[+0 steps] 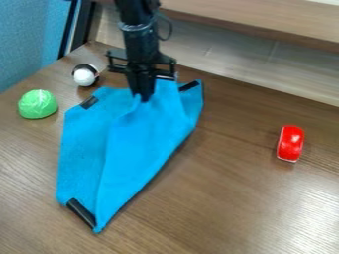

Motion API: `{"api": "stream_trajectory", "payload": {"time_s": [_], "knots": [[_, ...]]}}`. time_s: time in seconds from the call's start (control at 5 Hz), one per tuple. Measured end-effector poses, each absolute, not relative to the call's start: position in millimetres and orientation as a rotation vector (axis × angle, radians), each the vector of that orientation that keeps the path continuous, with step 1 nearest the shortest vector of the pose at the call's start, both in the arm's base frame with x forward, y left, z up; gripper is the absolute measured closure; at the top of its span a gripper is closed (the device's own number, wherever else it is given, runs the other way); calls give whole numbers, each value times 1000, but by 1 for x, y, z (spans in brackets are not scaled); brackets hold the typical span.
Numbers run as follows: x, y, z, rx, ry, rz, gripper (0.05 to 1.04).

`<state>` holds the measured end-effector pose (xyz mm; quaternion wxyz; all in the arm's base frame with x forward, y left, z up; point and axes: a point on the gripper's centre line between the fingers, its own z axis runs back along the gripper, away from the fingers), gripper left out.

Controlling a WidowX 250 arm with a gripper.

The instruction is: Unfold the blue cloth from top left

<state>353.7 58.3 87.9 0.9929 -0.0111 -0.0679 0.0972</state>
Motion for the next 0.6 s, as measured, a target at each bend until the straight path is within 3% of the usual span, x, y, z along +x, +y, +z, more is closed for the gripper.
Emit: {"api": "stream_trajectory", "payload": {"time_s": [0.6], "knots": [[369,-38,110,-119,-200,-65,1010]]}}
